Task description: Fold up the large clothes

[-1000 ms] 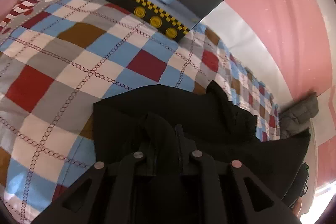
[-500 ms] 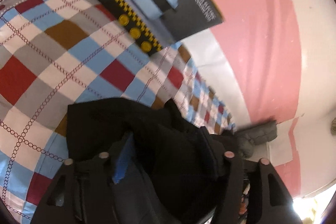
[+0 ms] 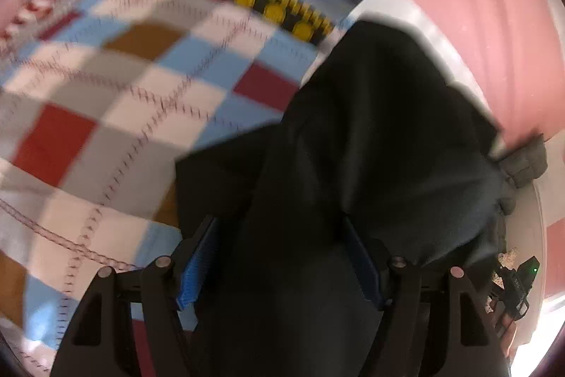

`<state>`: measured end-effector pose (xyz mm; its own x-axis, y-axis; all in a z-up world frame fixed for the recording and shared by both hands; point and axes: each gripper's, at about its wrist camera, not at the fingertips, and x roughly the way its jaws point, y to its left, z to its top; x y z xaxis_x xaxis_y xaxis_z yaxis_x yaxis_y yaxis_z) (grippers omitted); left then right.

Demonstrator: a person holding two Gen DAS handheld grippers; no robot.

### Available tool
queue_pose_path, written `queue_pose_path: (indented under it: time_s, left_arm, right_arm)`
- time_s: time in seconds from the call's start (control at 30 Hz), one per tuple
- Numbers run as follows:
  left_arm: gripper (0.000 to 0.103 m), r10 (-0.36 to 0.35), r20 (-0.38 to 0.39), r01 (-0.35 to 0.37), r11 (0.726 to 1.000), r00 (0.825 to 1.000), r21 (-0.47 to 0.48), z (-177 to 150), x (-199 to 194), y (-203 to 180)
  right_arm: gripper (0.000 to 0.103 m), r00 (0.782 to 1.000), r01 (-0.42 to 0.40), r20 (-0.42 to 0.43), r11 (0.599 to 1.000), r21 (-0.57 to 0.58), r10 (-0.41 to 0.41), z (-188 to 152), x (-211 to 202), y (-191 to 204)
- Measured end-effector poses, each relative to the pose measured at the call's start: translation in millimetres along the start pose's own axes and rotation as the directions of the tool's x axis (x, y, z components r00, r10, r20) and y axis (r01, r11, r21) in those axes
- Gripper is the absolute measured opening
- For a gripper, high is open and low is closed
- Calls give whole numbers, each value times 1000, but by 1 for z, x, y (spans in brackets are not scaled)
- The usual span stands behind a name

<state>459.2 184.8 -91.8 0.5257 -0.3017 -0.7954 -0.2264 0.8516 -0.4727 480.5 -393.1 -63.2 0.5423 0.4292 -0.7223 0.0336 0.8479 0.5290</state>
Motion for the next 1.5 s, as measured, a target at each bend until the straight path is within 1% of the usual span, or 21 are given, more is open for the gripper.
queue_pose_path:
  time_s: [0.03,0.07,0.1,0.13,0.17,0.3,0.37,0.47,0.6,0.63,0.67,0.7,0.73,0.8,0.9,1.07,1.13,1.17,1.27,1.37,1.5]
  left_arm:
    - [71,5,19,-5,1000,1000,14,-1,2,-2]
    - [49,11,65,-14,999,998,44,-1,-2,-7]
    - [29,22,112,-31,997,993,77,0,-6,-13]
    - [25,63,148,-78,992,987,95,2,-9,-18]
    - [21,81,173,-99,990,982,97,5,-9,-20]
    - [21,165,175,-180,980,971,79,16,16,-18]
    - [21,198,180,-220,969,963,109,18,26,-21]
    - [23,225,182,-250,959,957,131,21,28,-25]
    - [25,207,200,-237,961,958,142,15,6,-25]
    - [25,196,200,-226,964,960,141,13,-2,-24]
    - [28,185,201,-215,967,962,138,9,-11,-23]
    - [32,178,207,-209,968,962,136,4,-20,-21]
    - [34,158,219,-191,972,963,135,-4,-32,-19]
    - [45,127,230,-160,978,965,135,-19,-50,-15]
    - [54,89,225,-120,985,970,126,-47,-68,-5]
    - [59,88,171,-101,992,981,72,-96,-73,21]
    - [60,70,136,-77,996,988,50,-112,-67,30]
    - [64,56,130,-62,997,990,42,-118,-66,33]
    - [70,27,128,-29,999,991,13,-130,-63,39]
    - [76,1,114,1,1000,993,-23,-131,-55,46]
    - [86,-46,101,52,996,994,-66,-126,-41,53]
  right_arm:
    - [71,999,15,-32,1000,-10,-15,1,8,0]
    - [59,999,21,-31,999,-27,-22,3,9,2]
    - [29,999,38,-9,999,-38,-39,4,7,5]
    - [23,998,56,21,998,-34,-55,8,4,6]
    - [22,997,64,36,997,-34,-63,11,4,6]
    - [21,988,155,23,987,-36,-155,15,31,3]
    - [22,980,199,20,978,-58,-199,15,42,6]
    - [25,979,205,19,978,-48,-205,15,40,6]
    - [43,982,181,50,983,-13,-180,11,10,0]
    - [51,986,156,59,988,-6,-155,7,1,-2]
    - [54,988,138,68,990,0,-137,4,-7,-2]
    - [62,990,113,81,994,5,-113,-3,-18,-4]
    - [66,991,97,88,995,7,-97,-8,-25,-5]
    - [66,994,62,92,998,15,-63,-22,-40,-8]
    - [68,996,33,77,999,21,-35,-53,-55,-17]
    - [71,999,31,18,997,66,-32,-102,-60,-40]
    - [78,1000,15,0,996,90,-15,-119,-59,-49]
    - [78,1000,7,-3,995,98,-7,-123,-59,-52]
    - [79,1000,-27,-7,991,129,28,-131,-58,-60]
    - [79,997,-69,-21,983,171,74,-131,-50,-68]
    - [91,991,-119,-31,964,236,130,-131,-36,-78]
